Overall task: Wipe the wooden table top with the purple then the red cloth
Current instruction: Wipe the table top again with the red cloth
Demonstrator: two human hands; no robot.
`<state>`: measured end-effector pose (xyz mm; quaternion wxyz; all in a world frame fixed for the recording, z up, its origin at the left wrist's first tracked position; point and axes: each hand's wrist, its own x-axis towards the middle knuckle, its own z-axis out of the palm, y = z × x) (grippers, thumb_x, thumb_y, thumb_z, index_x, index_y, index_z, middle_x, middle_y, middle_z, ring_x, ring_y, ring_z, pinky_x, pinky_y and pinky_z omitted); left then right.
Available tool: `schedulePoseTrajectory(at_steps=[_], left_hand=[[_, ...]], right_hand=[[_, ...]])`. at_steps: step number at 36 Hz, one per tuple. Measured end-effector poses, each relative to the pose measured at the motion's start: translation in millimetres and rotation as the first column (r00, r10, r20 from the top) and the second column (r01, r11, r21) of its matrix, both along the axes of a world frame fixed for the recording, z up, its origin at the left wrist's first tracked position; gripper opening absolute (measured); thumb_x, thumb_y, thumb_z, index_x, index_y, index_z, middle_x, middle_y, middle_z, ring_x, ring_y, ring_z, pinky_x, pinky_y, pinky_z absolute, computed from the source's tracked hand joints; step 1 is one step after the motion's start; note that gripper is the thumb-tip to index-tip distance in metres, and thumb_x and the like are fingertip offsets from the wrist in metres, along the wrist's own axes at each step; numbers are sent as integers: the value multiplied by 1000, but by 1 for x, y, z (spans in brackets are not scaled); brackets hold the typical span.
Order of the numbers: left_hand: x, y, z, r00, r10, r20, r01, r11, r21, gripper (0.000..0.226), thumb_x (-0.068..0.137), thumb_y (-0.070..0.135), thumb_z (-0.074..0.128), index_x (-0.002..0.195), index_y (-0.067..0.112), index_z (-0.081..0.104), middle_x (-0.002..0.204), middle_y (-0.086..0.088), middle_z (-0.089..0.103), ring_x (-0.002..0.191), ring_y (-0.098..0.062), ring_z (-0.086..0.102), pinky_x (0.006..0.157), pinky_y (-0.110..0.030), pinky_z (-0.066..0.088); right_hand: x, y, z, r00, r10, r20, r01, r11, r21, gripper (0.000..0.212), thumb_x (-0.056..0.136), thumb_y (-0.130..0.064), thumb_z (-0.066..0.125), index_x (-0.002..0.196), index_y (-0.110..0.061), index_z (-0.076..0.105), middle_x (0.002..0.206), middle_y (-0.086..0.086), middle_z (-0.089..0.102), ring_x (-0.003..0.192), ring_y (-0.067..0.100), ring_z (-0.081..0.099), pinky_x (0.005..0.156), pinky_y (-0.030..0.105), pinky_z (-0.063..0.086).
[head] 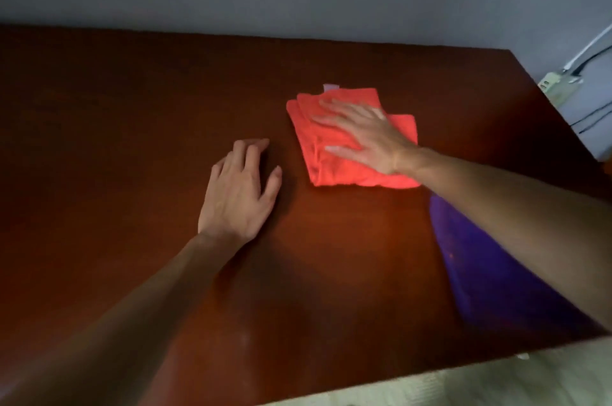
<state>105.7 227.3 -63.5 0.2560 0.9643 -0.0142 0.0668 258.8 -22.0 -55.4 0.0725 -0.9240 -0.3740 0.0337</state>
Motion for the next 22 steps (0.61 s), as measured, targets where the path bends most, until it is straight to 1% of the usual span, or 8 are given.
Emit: schedulePoseTrajectory(at_steps=[3,6,8,10,15,18,20,22], left_hand=[[0,0,-2,998,-58,-22,60,994,90,51,102,49,33,149,32,38,150,-2,38,143,-19,34,119,-38,23],[1,0,-1,997,-54,-62,63,985,160,51,101,54,30,149,38,39,155,-2,34,146,-16,24,119,-31,13],[3,0,-1,996,-57,-72,69,982,175,52,101,55,31,149,38,40,156,-2,34,148,-14,21,118,-30,10],[2,1,-1,994,-65,-82,79,981,177,51,102,55,31,150,39,39,156,0,33,150,-13,20,120,-30,12],[2,1,1,994,-52,-99,68,984,163,52,101,57,31,151,42,35,158,2,31,152,-10,18,123,-31,12],[2,0,2,994,-50,-99,66,984,165,52,100,58,31,151,44,34,158,4,30,153,-9,17,122,-29,11],[3,1,3,993,-50,-109,68,983,170,53,100,60,29,151,45,33,159,5,28,153,-9,16,122,-27,8],[3,0,4,992,-53,-113,72,983,167,55,99,61,28,151,46,32,159,5,27,153,-10,16,121,-27,7]], right_hand=[[58,-5,3,1000,-10,4,10,1000,-11,84,89,-85,14,157,-39,30,169,-5,24,155,17,22,122,46,17],[109,-10,5,998,-56,-3,56,998,-23,89,86,-89,10,158,-39,29,169,-3,23,155,21,23,121,48,17],[135,-9,8,996,-86,-3,86,996,-21,88,86,-88,15,158,-39,30,169,-3,24,154,23,25,120,51,20],[153,-7,13,992,-127,7,127,992,-5,84,87,-80,21,158,-36,32,168,-1,26,154,25,26,119,50,20],[174,-7,15,970,-242,3,242,970,18,83,84,-81,17,157,-43,29,168,-5,25,155,20,23,120,48,19],[172,-8,9,951,-311,1,310,949,49,74,91,-78,27,156,-44,30,169,-5,25,155,21,22,122,47,16],[166,-12,5,914,-405,12,402,912,85,65,98,-70,35,157,-42,31,169,-3,24,156,21,19,124,47,11],[155,-18,1,853,-521,8,518,850,100,64,100,-69,34,157,-41,30,170,-2,22,156,20,16,125,48,8]])
